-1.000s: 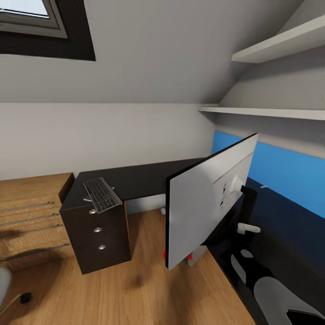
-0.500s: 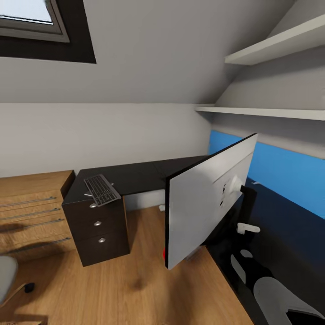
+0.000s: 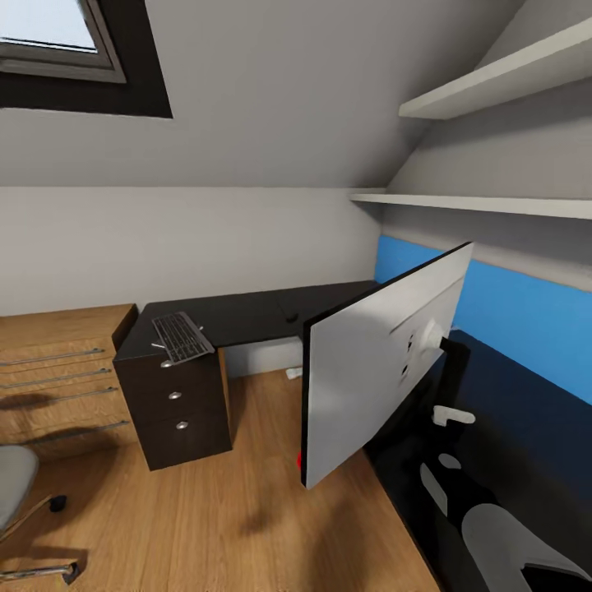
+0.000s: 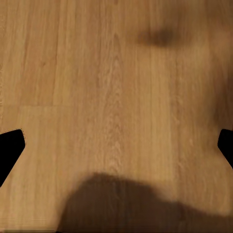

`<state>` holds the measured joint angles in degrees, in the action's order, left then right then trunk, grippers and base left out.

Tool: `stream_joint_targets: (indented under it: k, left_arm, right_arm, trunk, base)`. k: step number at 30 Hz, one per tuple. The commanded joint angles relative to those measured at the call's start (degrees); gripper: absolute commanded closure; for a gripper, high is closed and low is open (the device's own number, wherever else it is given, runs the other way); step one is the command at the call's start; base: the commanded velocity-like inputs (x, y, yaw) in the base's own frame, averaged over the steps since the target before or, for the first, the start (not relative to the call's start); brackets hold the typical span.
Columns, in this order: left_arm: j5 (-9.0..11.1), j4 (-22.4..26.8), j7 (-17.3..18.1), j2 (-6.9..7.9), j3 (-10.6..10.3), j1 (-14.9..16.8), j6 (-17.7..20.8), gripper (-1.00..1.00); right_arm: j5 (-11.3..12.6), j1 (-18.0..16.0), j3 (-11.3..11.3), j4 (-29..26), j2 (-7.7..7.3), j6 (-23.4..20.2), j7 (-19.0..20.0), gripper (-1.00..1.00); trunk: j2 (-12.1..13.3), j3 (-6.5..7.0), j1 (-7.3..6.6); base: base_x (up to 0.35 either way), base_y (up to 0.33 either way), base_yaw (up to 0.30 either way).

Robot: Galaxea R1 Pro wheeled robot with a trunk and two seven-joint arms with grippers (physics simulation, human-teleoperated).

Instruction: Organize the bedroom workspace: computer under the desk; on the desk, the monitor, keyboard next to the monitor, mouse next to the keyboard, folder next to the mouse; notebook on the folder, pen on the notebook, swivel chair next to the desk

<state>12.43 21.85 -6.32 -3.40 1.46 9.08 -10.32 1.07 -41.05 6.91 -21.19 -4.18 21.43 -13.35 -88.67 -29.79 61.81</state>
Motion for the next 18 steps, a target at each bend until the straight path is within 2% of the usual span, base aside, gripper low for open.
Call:
stream_joint_targets:
  k: [1,18]
  left_arm:
    - [0.13,-0.05,-0.04,-0.03,0.12,0.06,-0.16,-1.0]
    - [0.14,-0.06,-0.1,-0.03,0.12,0.06,-0.13,-1.0]
  right_arm:
    - [-0.29,0.0,0.17,0.1,0.13,-0.11,0.46,1.0]
    - [-0.28,0.02,0.21,0.13,0.14,-0.07,0.43,1.0]
  trunk:
    - [-0.02,-0.13,0.0]
    - [-0.02,-1.31,0.0]
  base:
    - [-0.018,-0.021,0.159]
    - [-0.003,-0.003,0.179]
